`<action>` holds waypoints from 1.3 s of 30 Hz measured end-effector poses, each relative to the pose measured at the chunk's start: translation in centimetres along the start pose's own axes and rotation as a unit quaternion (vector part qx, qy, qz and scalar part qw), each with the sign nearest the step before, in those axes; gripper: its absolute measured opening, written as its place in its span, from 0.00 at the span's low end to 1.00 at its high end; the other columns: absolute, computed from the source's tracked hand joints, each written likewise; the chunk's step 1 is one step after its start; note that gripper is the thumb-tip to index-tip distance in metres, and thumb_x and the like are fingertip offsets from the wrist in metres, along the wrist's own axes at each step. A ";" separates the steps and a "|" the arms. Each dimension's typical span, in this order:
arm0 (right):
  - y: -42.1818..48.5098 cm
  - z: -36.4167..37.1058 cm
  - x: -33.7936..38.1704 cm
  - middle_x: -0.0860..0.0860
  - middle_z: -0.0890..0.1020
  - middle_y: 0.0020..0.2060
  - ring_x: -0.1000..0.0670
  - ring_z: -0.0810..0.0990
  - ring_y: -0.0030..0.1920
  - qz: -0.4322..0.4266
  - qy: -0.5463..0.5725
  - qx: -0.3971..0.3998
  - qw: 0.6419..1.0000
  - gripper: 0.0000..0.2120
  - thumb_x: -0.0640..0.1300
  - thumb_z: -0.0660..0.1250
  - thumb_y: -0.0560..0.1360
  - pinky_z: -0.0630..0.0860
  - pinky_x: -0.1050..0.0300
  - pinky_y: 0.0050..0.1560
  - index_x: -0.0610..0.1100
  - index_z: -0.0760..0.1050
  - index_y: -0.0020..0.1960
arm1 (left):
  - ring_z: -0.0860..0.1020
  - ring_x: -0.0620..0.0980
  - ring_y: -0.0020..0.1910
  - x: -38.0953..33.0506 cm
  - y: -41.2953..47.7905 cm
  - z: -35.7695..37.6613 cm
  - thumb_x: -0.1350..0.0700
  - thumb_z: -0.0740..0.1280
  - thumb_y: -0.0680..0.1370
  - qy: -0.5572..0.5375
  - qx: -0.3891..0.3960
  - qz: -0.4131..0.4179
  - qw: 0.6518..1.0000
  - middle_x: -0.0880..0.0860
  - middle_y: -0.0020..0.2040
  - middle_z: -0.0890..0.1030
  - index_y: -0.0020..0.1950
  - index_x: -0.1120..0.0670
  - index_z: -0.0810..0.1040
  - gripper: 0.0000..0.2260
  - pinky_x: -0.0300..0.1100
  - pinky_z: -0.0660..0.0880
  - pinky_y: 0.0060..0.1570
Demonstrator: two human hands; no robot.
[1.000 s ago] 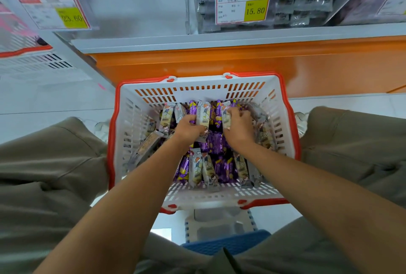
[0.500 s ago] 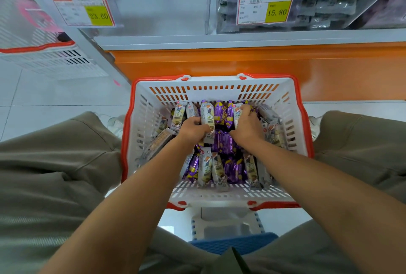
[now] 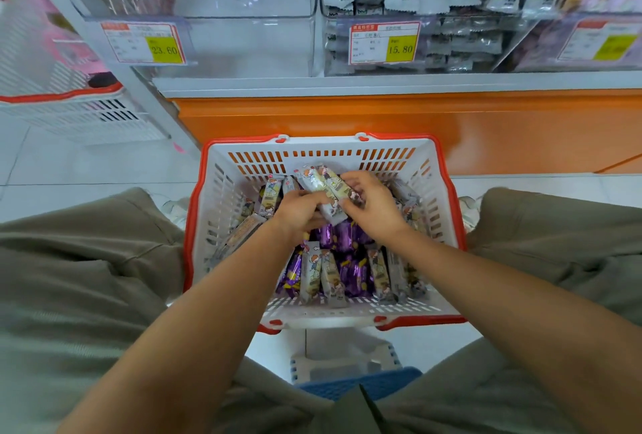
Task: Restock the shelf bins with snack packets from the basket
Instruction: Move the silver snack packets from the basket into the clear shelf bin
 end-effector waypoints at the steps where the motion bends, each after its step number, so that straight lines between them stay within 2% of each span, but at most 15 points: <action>1: -0.2 -0.4 0.3 0.51 0.75 0.58 0.54 0.73 0.59 -0.007 0.007 -0.008 1.000 0.18 0.40 0.68 0.77 0.71 0.59 0.62 0.44 0.71 0.66 | 0.81 0.57 0.45 -0.2 -0.4 0.0 0.63 0.68 0.76 -0.011 0.003 0.002 1.000 0.61 0.47 0.80 0.51 0.62 0.77 0.04 0.45 0.82 0.42; 3: -0.6 -1.1 1.1 0.54 0.74 0.56 0.55 0.72 0.58 -0.020 0.013 -0.025 0.999 0.17 0.41 0.67 0.77 0.70 0.61 0.61 0.43 0.72 0.66 | 0.81 0.58 0.51 -0.6 -0.9 0.2 0.62 0.67 0.77 -0.029 0.014 0.006 0.999 0.64 0.53 0.79 0.58 0.65 0.76 0.12 0.44 0.82 0.41; 7: -1.3 -1.9 2.6 0.52 0.76 0.58 0.54 0.74 0.58 -0.059 0.023 -0.038 0.997 0.18 0.40 0.68 0.76 0.72 0.56 0.61 0.43 0.74 0.65 | 0.81 0.55 0.48 -1.6 -2.6 0.5 0.62 0.67 0.77 -0.051 0.029 0.024 0.998 0.60 0.53 0.81 0.57 0.61 0.76 0.09 0.46 0.80 0.47; 12: -2.1 -2.8 4.8 0.53 0.74 0.57 0.52 0.74 0.59 -0.094 0.026 -0.039 0.995 0.19 0.40 0.69 0.77 0.72 0.53 0.63 0.46 0.74 0.67 | 0.82 0.57 0.54 -2.7 -4.5 0.2 0.59 0.72 0.75 -0.066 0.024 0.033 0.997 0.62 0.60 0.78 0.64 0.62 0.74 0.19 0.44 0.82 0.43; 16: -2.9 -3.6 6.7 0.52 0.74 0.58 0.51 0.73 0.61 -0.110 0.025 -0.040 0.993 0.20 0.41 0.68 0.77 0.70 0.52 0.66 0.47 0.73 0.69 | 0.80 0.52 0.47 -3.9 -6.6 0.0 0.54 0.72 0.75 -0.070 0.028 0.073 0.995 0.57 0.50 0.76 0.64 0.63 0.72 0.21 0.41 0.81 0.39; 20: -4.0 -4.5 8.8 0.52 0.74 0.60 0.54 0.71 0.62 -0.134 0.025 -0.041 0.990 0.21 0.44 0.69 0.77 0.67 0.53 0.69 0.47 0.72 0.69 | 0.78 0.50 0.46 -5.0 -8.1 -0.4 0.49 0.74 0.73 -0.058 -0.006 0.094 0.994 0.54 0.46 0.75 0.62 0.61 0.72 0.24 0.41 0.79 0.39; 23: -4.7 -5.0 10.3 0.53 0.71 0.62 0.54 0.68 0.65 -0.147 0.010 -0.031 0.989 0.26 0.49 0.71 0.75 0.63 0.56 0.70 0.48 0.70 0.71 | 0.79 0.53 0.49 -6.3 -9.4 -0.3 0.51 0.74 0.73 -0.065 -0.018 0.106 0.992 0.58 0.53 0.77 0.66 0.62 0.71 0.27 0.42 0.80 0.37; 25: -5.1 -5.5 11.2 0.52 0.69 0.65 0.53 0.65 0.67 -0.159 -0.013 -0.032 0.987 0.32 0.51 0.73 0.73 0.60 0.57 0.70 0.49 0.66 0.73 | 0.77 0.51 0.39 -7.5 -10.8 0.2 0.53 0.74 0.73 -0.065 -0.020 0.126 0.990 0.57 0.44 0.76 0.66 0.64 0.71 0.26 0.40 0.78 0.29; 27: -5.5 -6.5 12.3 0.51 0.68 0.65 0.54 0.64 0.66 -0.181 -0.038 -0.059 0.981 0.34 0.52 0.74 0.72 0.60 0.60 0.67 0.48 0.64 0.73 | 0.71 0.47 0.27 -8.9 -12.4 1.2 0.55 0.74 0.74 -0.054 -0.018 0.147 0.988 0.53 0.31 0.72 0.61 0.63 0.73 0.21 0.36 0.71 0.23; 28: -5.6 -7.3 12.9 0.50 0.68 0.65 0.55 0.64 0.65 -0.191 -0.040 -0.082 0.977 0.32 0.51 0.73 0.72 0.61 0.60 0.66 0.48 0.64 0.72 | 0.69 0.47 0.24 -9.7 -13.2 1.8 0.56 0.73 0.74 -0.045 -0.011 0.157 0.987 0.52 0.28 0.70 0.58 0.61 0.73 0.16 0.36 0.70 0.22; 31: -5.7 -10.6 14.9 0.48 0.71 0.62 0.55 0.67 0.62 -0.217 -0.029 -0.161 0.962 0.25 0.46 0.71 0.74 0.65 0.61 0.62 0.45 0.67 0.69 | 0.71 0.48 0.29 -12.5 -15.8 4.0 0.55 0.71 0.76 -0.029 0.033 0.189 0.981 0.52 0.31 0.70 0.49 0.59 0.74 0.09 0.40 0.76 0.29; 33: -5.4 -13.0 16.3 0.48 0.71 0.61 0.52 0.69 0.62 -0.223 -0.030 -0.199 0.954 0.23 0.45 0.70 0.75 0.67 0.60 0.61 0.45 0.68 0.68 | 0.76 0.50 0.32 -14.7 -17.3 5.1 0.51 0.69 0.77 -0.025 0.063 0.213 0.975 0.52 0.30 0.76 0.46 0.58 0.76 0.10 0.43 0.79 0.36; 35: -4.8 -15.4 17.5 0.47 0.71 0.61 0.51 0.69 0.62 -0.214 -0.028 -0.232 0.949 0.23 0.44 0.69 0.75 0.67 0.58 0.59 0.45 0.68 0.68 | 0.80 0.52 0.39 -17.2 -18.5 5.9 0.46 0.64 0.79 0.011 0.072 0.251 0.965 0.54 0.37 0.83 0.49 0.57 0.78 0.14 0.46 0.79 0.45; 37: -4.0 -17.7 18.3 0.47 0.72 0.62 0.50 0.69 0.62 -0.201 -0.036 -0.266 0.942 0.23 0.44 0.68 0.75 0.66 0.58 0.59 0.44 0.68 0.68 | 0.81 0.54 0.47 -19.7 -19.4 5.8 0.43 0.61 0.80 0.085 0.021 0.313 0.946 0.56 0.48 0.83 0.55 0.57 0.78 0.18 0.48 0.77 0.51; 39: -2.9 -19.5 18.7 0.47 0.72 0.62 0.49 0.70 0.62 -0.182 -0.040 -0.297 0.937 0.23 0.44 0.68 0.75 0.68 0.56 0.61 0.44 0.68 0.68 | 0.79 0.55 0.54 -22.3 -20.0 4.8 0.45 0.61 0.80 0.216 -0.082 0.402 0.886 0.55 0.55 0.80 0.59 0.56 0.75 0.16 0.49 0.75 0.56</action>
Point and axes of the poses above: each hand's wrist, its own y-axis towards the middle knuckle, its own z-axis out of the palm, x = y × z, the point moved 6 cm from there along y, towards the middle knuckle
